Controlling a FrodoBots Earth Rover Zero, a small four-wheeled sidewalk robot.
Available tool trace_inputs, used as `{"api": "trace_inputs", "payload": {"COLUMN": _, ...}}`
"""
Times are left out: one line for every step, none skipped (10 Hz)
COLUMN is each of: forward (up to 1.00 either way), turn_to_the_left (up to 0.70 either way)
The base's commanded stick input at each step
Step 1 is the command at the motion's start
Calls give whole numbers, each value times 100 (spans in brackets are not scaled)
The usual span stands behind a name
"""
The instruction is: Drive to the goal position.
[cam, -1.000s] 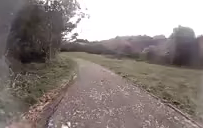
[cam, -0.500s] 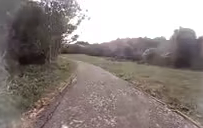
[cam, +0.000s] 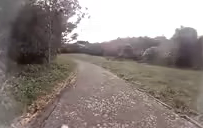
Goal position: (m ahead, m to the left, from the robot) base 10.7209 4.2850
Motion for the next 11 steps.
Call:
{"api": "trace_inputs", "payload": {"forward": 30, "turn_to_the_left": 0}}
{"api": "trace_inputs", "payload": {"forward": 30, "turn_to_the_left": 0}}
{"api": "trace_inputs", "payload": {"forward": 30, "turn_to_the_left": 0}}
{"api": "trace_inputs", "payload": {"forward": 30, "turn_to_the_left": 0}}
{"api": "trace_inputs", "payload": {"forward": 30, "turn_to_the_left": 0}}
{"api": "trace_inputs", "payload": {"forward": 30, "turn_to_the_left": 0}}
{"api": "trace_inputs", "payload": {"forward": 30, "turn_to_the_left": 0}}
{"api": "trace_inputs", "payload": {"forward": 30, "turn_to_the_left": 0}}
{"api": "trace_inputs", "payload": {"forward": 30, "turn_to_the_left": 0}}
{"api": "trace_inputs", "payload": {"forward": 30, "turn_to_the_left": 0}}
{"api": "trace_inputs", "payload": {"forward": 30, "turn_to_the_left": 0}}
